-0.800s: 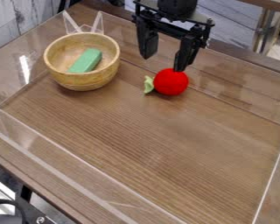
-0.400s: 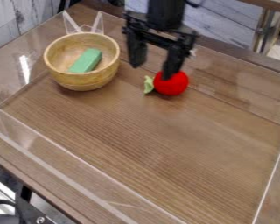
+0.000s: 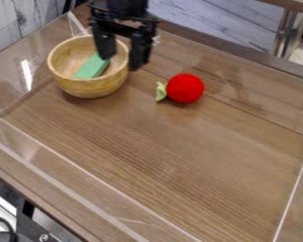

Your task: Remove the green stick from the brown bowl and put it on the table

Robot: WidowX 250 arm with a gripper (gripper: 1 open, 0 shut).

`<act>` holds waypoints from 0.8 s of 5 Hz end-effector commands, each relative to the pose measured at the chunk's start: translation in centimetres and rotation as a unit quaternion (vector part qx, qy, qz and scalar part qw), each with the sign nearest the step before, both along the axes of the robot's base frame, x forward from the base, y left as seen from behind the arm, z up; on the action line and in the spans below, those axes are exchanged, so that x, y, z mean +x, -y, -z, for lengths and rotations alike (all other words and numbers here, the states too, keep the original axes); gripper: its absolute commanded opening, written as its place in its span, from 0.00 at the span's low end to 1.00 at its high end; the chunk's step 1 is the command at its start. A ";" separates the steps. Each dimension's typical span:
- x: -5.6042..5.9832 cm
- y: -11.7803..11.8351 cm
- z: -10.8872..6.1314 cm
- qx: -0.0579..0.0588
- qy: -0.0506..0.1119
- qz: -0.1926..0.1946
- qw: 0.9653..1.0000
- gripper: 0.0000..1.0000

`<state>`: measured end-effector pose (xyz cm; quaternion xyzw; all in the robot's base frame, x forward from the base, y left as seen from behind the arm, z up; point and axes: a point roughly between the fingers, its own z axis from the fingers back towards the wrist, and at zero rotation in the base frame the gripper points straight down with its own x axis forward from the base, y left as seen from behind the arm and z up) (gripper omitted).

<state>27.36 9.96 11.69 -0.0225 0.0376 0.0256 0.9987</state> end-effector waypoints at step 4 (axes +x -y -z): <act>2.2 -6.7 1.0 0.012 0.048 -0.027 0.998 1.00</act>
